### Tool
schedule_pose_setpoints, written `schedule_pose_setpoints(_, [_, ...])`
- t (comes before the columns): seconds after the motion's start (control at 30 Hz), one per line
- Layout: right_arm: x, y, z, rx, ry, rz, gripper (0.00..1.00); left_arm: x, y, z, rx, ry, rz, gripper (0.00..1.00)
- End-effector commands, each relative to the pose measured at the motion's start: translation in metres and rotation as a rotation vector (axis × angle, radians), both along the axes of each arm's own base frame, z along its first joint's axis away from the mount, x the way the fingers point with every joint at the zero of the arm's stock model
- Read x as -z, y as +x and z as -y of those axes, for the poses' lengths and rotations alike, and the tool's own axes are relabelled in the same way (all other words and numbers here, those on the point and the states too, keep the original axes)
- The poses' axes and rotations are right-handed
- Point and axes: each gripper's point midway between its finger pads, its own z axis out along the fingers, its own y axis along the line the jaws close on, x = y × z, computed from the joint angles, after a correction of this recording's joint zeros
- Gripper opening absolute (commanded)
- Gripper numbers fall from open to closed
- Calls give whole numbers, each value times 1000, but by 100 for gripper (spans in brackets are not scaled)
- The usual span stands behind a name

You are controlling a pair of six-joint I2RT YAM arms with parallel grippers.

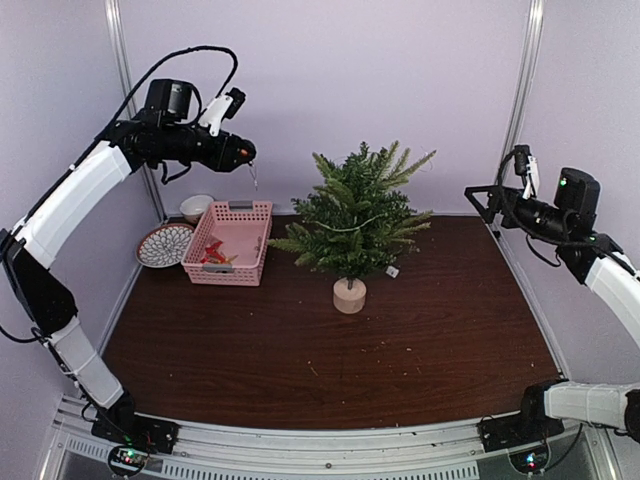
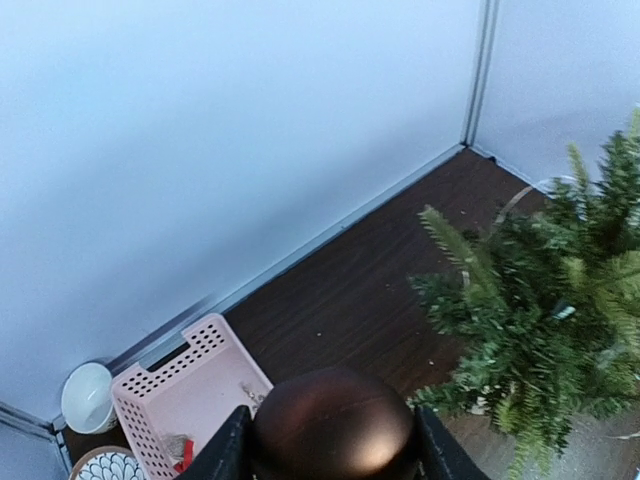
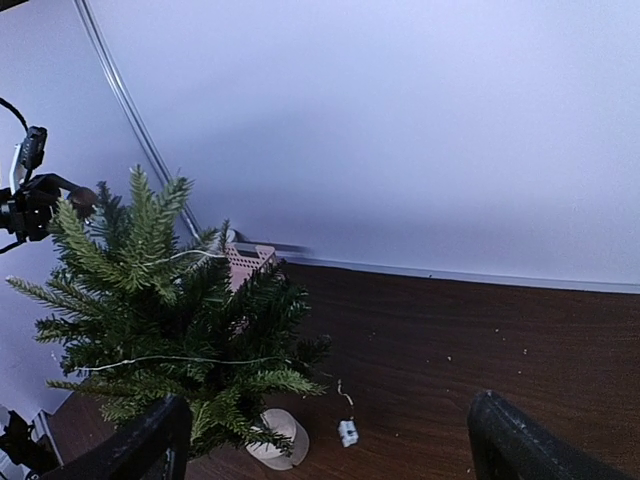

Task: Decorate the small christmas tree

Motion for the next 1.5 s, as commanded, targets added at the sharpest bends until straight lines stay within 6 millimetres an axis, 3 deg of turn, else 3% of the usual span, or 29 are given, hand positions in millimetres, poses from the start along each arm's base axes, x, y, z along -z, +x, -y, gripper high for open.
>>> schedule_pose_setpoints(0.0, [-22, -14, -11, -46, 11, 65, 99, -42, -47, 27, 151, -23, 145, 42])
schedule_pose_setpoints(0.23, [-35, -26, -24, -91, -14, 93, 100, -77, -115, 62, 353, -76, 237, 42])
schedule_pose_setpoints(0.43, [-46, -33, -39, -132, -34, 121, 100, -84, -147, 87, 485, -133, 248, 42])
schedule_pose_setpoints(0.6, [-54, -35, -57, -169, -50, 138, 100, -78, -163, 117, 590, -162, 229, 42])
schedule_pose_setpoints(1.1, [-77, -33, -131, -302, -108, 210, 88, -61, -148, 157, 629, -160, 223, 41])
schedule_pose_setpoints(1.47, [-85, -38, -181, -365, -169, 263, 81, -86, -149, 157, 632, -194, 271, 41])
